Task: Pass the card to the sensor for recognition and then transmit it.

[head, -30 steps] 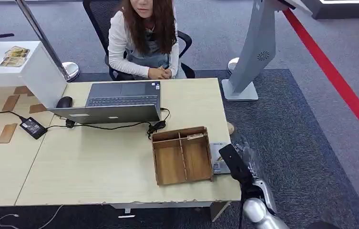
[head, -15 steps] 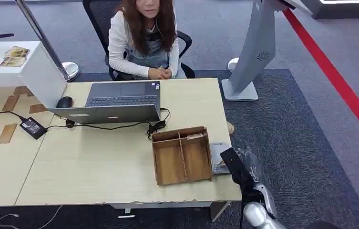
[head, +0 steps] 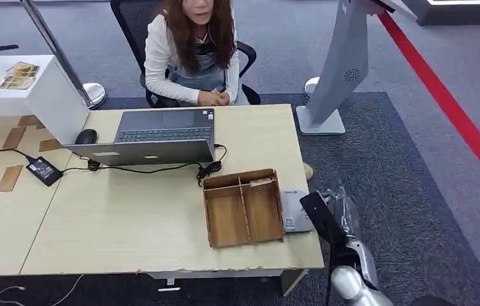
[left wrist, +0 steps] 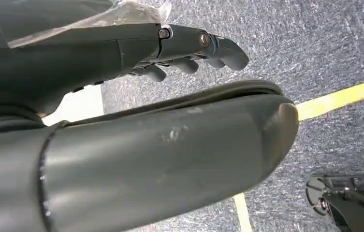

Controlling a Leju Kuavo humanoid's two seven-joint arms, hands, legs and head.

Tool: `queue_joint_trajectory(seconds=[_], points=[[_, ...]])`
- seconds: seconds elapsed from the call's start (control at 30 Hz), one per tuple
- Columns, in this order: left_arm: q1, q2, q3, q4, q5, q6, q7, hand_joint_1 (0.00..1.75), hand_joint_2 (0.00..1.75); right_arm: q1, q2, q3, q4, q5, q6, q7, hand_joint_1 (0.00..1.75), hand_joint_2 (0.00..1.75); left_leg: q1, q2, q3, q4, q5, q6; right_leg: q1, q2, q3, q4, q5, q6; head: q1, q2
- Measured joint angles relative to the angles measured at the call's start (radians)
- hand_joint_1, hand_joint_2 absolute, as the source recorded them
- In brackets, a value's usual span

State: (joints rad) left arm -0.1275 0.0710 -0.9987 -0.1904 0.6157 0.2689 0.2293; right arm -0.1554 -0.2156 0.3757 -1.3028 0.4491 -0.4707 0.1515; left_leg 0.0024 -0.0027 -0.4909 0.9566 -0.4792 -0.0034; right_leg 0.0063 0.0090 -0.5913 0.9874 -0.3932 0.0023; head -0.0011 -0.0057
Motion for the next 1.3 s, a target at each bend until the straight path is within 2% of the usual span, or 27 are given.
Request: queue_joint_trajectory(seconds=[0.17,0.3,0.53,0.63,0.93,1.3], points=[[0.000,0.008,0.000,0.000,-0.022,-0.013,-0.002,0.00,0.00,-0.093,-0.053,-0.050,-0.149,0.101,0.085,0.071,1.75,1.75,-0.001,0.001,0.000,0.000,0.001,0.000,-0.001,0.000,0.000,0.000,0.001,0.001,0.000,0.000],[0.000,0.009,-0.002,0.000,-0.041,-0.023,-0.002,0.00,0.00,-0.221,-0.083,-0.069,-0.241,0.139,0.147,0.118,1.75,1.75,-0.001,0.001,0.000,0.000,0.001,0.000,-0.001,0.001,0.000,0.000,0.002,0.000,0.000,0.000],[-0.002,0.009,-0.011,0.000,-0.063,-0.030,-0.003,0.00,0.00,-0.437,-0.080,-0.051,-0.266,0.158,0.182,0.137,1.75,1.75,-0.001,0.001,-0.001,0.000,0.002,0.000,-0.001,0.000,0.000,0.001,0.002,0.000,0.000,0.000],[-0.006,0.009,-0.016,0.000,-0.068,-0.032,-0.006,0.00,0.00,-0.525,-0.053,-0.022,-0.235,0.157,0.178,0.133,1.75,1.75,0.000,0.001,-0.001,0.000,0.002,0.000,0.000,0.000,0.000,0.001,0.002,0.000,0.000,0.000],[-0.011,0.001,-0.028,0.000,-0.083,-0.032,-0.010,0.00,0.00,-0.711,0.061,0.077,0.000,0.167,0.127,0.084,1.75,1.75,0.000,0.000,-0.001,0.000,0.002,0.000,0.000,0.000,0.000,0.001,0.002,0.000,0.000,0.000],[-0.012,0.001,-0.037,0.000,-0.084,-0.031,-0.013,0.00,0.00,-0.813,0.213,0.118,0.324,-0.012,0.076,-0.036,1.75,1.75,0.000,0.000,0.000,0.000,0.002,0.000,0.000,0.000,-0.001,0.001,0.001,0.000,0.000,0.000]])
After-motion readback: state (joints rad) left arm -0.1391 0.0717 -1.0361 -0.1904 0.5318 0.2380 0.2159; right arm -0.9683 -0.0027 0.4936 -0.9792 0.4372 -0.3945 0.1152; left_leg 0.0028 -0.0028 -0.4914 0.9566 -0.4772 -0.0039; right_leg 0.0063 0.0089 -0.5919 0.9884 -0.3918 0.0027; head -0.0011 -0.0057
